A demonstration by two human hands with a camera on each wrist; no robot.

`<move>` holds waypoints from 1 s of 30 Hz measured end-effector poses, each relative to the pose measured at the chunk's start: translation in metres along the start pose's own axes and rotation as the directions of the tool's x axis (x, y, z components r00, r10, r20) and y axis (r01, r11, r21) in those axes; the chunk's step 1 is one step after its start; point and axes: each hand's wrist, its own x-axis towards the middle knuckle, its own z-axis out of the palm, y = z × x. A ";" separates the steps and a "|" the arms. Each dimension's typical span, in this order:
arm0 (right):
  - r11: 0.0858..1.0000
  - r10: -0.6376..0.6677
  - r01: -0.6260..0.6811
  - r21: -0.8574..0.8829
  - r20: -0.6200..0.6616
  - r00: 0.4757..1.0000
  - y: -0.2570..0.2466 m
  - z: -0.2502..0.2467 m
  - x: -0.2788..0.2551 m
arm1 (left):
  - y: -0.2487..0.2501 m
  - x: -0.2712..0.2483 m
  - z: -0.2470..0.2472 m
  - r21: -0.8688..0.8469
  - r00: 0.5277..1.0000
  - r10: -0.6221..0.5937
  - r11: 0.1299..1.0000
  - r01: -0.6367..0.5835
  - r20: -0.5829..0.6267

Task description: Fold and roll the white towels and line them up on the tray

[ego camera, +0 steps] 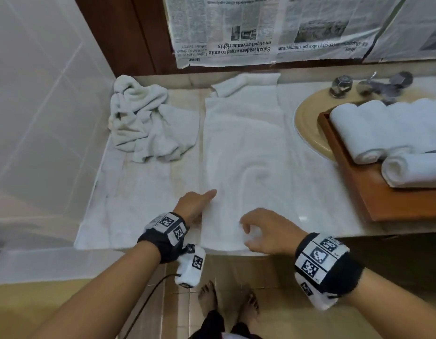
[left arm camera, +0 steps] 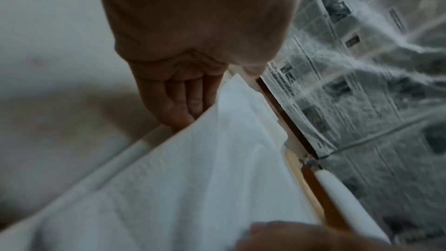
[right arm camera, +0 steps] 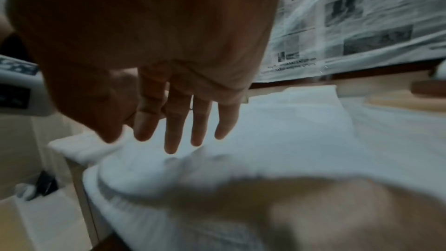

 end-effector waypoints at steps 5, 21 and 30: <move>0.924 0.288 -0.311 -0.223 -0.128 0.949 0.045 0.003 -0.027 | -0.008 -0.003 0.010 0.083 0.999 0.037 0.996 -0.038 0.013; 0.899 0.437 -0.421 0.122 -0.305 0.846 0.071 -0.003 -0.043 | 0.024 -0.034 0.014 -0.313 0.975 0.091 0.950 -0.024 0.202; 0.862 0.431 -0.501 -0.072 -0.414 0.802 0.058 -0.007 -0.079 | 0.000 -0.018 0.026 0.367 0.996 0.082 0.926 -0.090 0.038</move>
